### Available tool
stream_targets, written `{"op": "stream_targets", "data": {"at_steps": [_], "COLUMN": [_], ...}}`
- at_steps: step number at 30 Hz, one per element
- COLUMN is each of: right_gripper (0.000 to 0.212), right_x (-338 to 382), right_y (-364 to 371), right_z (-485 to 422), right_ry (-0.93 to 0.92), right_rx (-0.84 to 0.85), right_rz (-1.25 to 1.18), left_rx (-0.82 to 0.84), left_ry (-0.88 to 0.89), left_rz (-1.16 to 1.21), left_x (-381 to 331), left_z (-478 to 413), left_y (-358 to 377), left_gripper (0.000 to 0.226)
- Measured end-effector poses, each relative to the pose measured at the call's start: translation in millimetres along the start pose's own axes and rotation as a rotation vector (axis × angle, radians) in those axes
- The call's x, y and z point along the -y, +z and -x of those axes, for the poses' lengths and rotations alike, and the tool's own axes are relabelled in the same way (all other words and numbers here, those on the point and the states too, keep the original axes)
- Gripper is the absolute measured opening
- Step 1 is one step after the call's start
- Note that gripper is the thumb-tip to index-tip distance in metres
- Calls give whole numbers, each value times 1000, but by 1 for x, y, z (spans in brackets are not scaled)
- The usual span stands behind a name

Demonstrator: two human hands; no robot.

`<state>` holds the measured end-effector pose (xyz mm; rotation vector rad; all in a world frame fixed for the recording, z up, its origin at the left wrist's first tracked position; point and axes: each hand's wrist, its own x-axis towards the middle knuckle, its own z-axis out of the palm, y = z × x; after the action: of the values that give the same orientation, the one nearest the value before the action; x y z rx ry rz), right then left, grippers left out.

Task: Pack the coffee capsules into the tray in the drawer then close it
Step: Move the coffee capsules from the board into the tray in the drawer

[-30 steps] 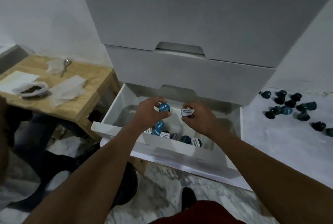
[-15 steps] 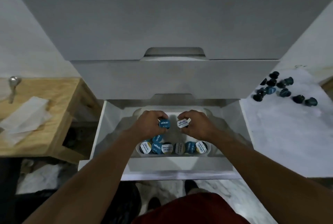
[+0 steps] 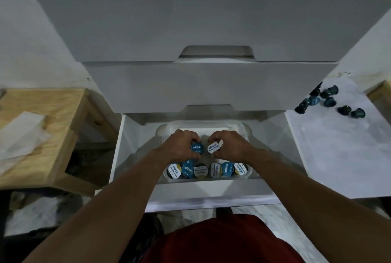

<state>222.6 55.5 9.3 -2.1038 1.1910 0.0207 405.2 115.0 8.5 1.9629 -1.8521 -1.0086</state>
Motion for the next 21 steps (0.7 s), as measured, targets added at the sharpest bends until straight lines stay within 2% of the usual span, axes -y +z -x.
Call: {"op": "stream_targets", "data": {"at_steps": [8,14,21], "right_gripper": [32,30,25], "right_x": [-3,-3,-4], "right_y": [4,-1,-5], "right_z": [-3,-3,-2], "right_ry": [4,-5,16], "right_rx": [14,28,53], "right_rz": [0,20,28], "left_rx": [31,35,74], "left_ry": [5,-31,-30], "left_rz": [-25,2,-13], "left_x": [1,4,2], "left_z": [-1,-5,-8], "left_y": [7,7,7], "left_gripper": [49,32,26]}}
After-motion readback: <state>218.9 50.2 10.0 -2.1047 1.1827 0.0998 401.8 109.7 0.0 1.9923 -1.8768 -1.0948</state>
